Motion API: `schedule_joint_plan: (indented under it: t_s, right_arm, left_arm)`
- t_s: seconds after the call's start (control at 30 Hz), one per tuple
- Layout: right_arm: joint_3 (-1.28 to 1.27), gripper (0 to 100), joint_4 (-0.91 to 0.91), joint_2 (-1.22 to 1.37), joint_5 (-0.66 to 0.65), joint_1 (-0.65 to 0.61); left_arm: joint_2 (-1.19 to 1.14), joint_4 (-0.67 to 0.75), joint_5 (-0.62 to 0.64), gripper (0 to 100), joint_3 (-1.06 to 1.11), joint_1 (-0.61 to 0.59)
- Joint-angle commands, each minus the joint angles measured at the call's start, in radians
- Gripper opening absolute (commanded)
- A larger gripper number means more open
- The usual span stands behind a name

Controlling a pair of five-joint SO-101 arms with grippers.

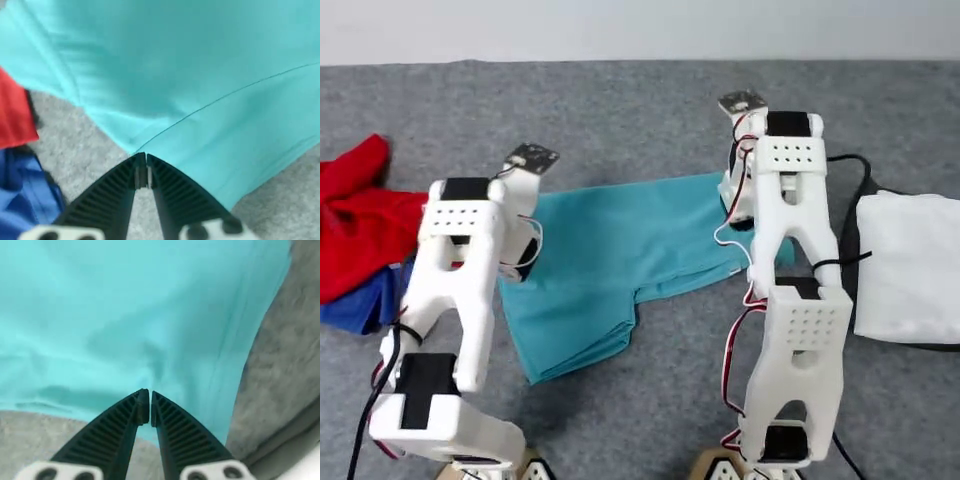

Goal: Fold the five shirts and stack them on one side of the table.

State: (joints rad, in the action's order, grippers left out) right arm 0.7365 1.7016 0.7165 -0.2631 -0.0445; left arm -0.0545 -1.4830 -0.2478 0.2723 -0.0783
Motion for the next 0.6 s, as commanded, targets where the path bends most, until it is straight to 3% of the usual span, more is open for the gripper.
schedule_joint_plan:
  t_s: [0.0,0.3,0.57]
  right_arm:
    - [0.048,2.0,0.047,-0.053,0.043,0.007]
    - [0.054,2.0,-0.015,0.189,0.035,0.102]
    - [0.180,1.9,0.088,0.147,-0.003,0.124]
  left_arm:
    - [0.008,-0.015,0.006,1,-0.008,-0.020]
    - [0.011,-0.031,0.060,1,-0.010,-0.012]
    - [0.011,-0.037,0.055,1,-0.010,-0.018]
